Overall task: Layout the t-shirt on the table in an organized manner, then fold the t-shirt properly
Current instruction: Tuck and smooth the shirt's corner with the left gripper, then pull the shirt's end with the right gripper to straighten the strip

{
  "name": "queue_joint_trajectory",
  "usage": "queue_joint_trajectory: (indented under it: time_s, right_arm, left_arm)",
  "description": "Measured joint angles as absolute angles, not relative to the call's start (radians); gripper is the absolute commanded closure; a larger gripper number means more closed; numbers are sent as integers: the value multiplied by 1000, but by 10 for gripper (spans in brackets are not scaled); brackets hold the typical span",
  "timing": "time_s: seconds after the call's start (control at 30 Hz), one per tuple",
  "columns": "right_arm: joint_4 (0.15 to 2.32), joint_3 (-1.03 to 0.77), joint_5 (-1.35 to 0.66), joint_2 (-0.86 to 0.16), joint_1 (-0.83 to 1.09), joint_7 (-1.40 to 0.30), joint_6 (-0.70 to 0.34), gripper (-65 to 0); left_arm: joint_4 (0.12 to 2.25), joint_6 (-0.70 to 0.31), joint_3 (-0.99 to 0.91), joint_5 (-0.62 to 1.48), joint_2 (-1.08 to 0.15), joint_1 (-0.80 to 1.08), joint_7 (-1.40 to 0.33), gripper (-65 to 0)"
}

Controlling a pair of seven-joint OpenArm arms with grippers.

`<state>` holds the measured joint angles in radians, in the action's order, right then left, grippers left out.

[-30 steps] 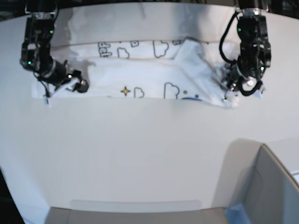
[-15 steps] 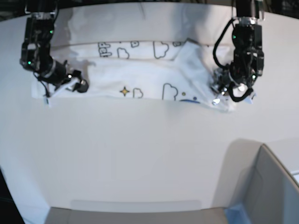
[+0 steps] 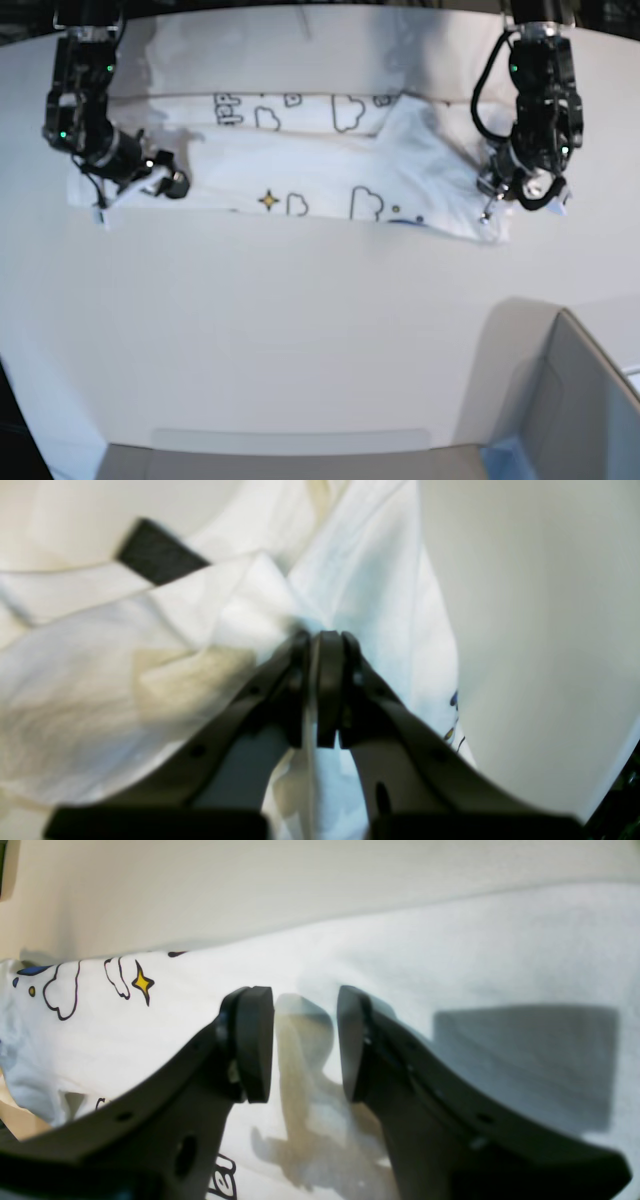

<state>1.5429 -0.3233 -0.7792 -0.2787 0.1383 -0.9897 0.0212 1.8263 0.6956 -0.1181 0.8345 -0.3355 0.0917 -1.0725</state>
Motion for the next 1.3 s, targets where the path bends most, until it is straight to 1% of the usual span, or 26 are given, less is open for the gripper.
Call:
queue_joint_trajectory:
  time_s: [0.3,0.43,0.5,0.7,0.77,0.87,0.97,1.07,1.13,1.3]
  right_arm:
    - [1543,-323,-779,-279,136,-995,22,-231]
    - [1542,-323,-779,-279,136,-994,22,-231]
    - [1542,-323,-779,-279,136,-995,22,-231]
    - [1542,-323,-779,-279,136,-996,22,-231]
    - [1542,-323,-779,-279,136,-997,22,-231]
    - [1546,-324,-779,-279,136,-997,22,-231]
    - [1595,-321,-736,-276,143,-1015,30,-231]
    - [1676,-320,-681,-276,173,-1055,53,-231]
    - [1728,-326,-664,-274,182,-1083,66,-231]
    - [1864,-439,-677,-271,194,-1074,64,-231]
  left_arm:
    - [1837,696,-126,834,-336,153,-1068,-24]
    - [1874,695,-202,839,-330,184,-1068,-26]
    - [1858,695,-231,820,-333,186,-1048,-26]
    - [1819,696,-236,824,-335,183,-1051,-26]
    - [1842,696,-253,828,-332,186,-1055,-26]
    - [1949,696,-329,822,-303,200,-1047,-27]
    - [2038,699,-345,833,-295,214,-1053,-27]
    - [2022,699,-316,849,-290,205,-1053,-27]
    - [2022,699,-262,836,-292,208,-1045,-27]
    - [2022,699,-192,854,-286,208,-1054,-27]
